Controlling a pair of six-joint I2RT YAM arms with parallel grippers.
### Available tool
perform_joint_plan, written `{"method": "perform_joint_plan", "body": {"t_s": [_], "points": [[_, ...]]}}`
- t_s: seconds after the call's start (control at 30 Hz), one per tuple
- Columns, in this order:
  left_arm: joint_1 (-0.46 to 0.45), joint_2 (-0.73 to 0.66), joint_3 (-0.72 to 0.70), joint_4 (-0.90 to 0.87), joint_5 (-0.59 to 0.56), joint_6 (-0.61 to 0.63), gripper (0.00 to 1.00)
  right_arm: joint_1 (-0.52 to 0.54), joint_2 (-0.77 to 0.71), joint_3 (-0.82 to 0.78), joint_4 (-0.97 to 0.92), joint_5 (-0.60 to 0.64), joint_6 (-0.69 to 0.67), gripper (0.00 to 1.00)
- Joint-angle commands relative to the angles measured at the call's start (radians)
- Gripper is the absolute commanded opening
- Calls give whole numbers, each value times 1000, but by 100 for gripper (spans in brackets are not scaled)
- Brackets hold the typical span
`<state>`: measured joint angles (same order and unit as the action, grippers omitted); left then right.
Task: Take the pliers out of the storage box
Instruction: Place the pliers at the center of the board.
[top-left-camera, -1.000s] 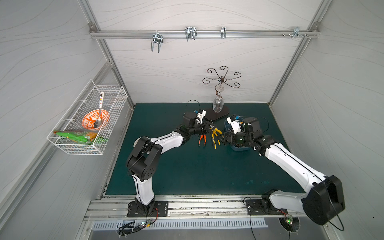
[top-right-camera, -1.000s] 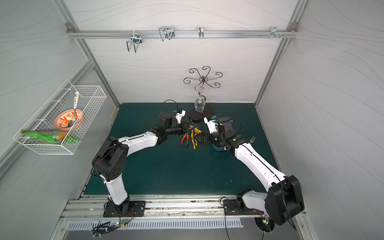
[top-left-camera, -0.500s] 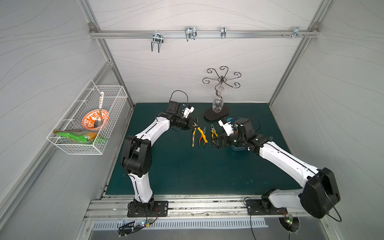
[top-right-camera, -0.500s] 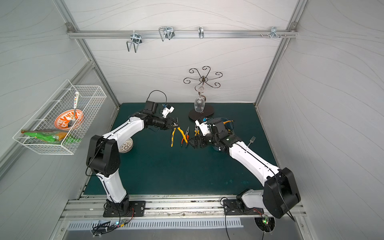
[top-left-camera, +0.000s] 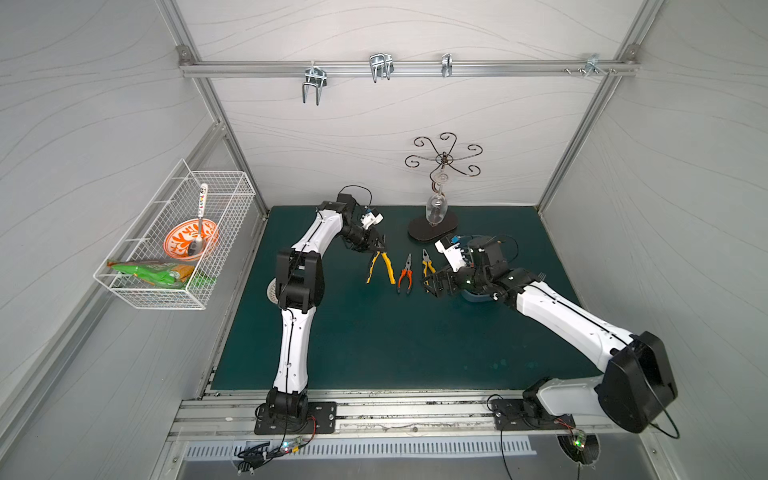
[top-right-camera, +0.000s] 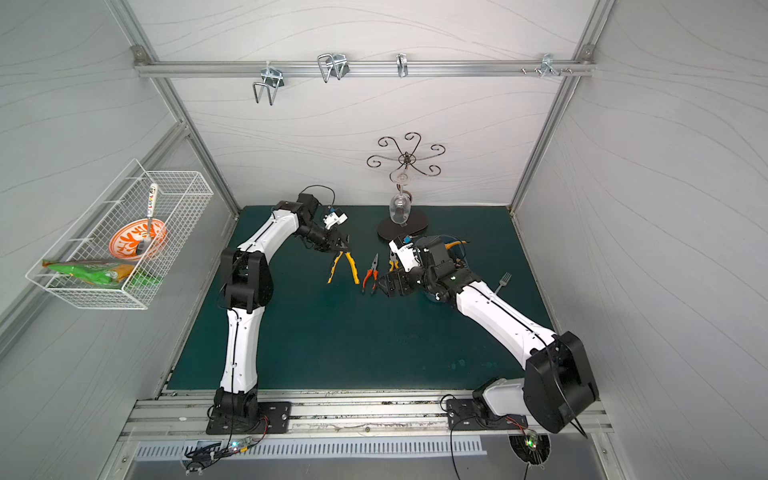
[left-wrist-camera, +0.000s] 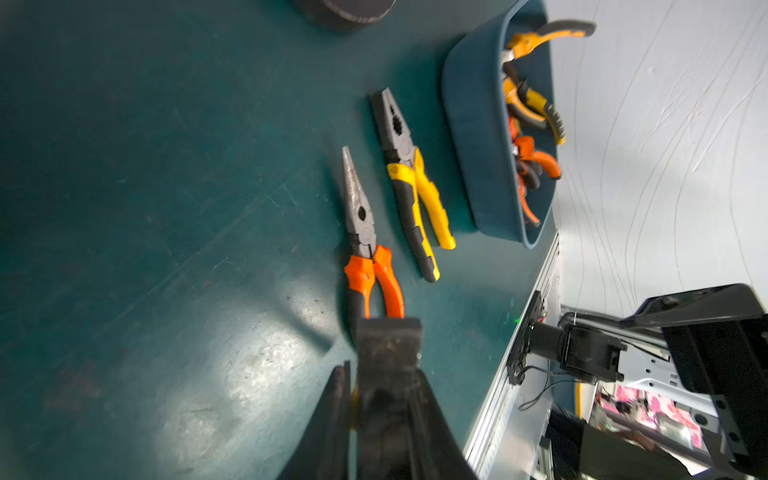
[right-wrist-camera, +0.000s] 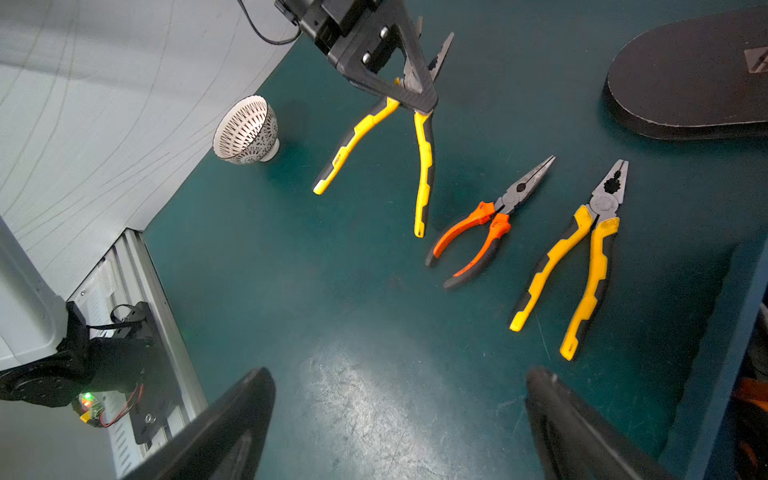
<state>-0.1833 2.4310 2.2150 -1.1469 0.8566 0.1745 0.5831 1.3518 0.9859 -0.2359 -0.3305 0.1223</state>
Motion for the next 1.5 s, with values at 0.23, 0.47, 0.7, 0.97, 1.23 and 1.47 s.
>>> {"method": "perform_joint_plan", "body": {"t_s": [0.23,0.47,0.7,0.97,1.23,1.47], "points": [[16,115,91,-27,8,-42,0,7,53,39,-22,23,-9,99],[45,184,121,39,16,-144,15,7,61,39,-31,44,-18,99],[54,225,129,113,3,-228,23,7,73,45,-31,51,-17,99],[61,243,130,136,-21,-278,39,7,72,44,-41,73,-21,99],[65,122,16,153,-137,-299,65,7,45,36,-42,79,-20,99],[57,-158,-398,419,-308,-426,94,7,26,23,-33,100,-15,98]]}}
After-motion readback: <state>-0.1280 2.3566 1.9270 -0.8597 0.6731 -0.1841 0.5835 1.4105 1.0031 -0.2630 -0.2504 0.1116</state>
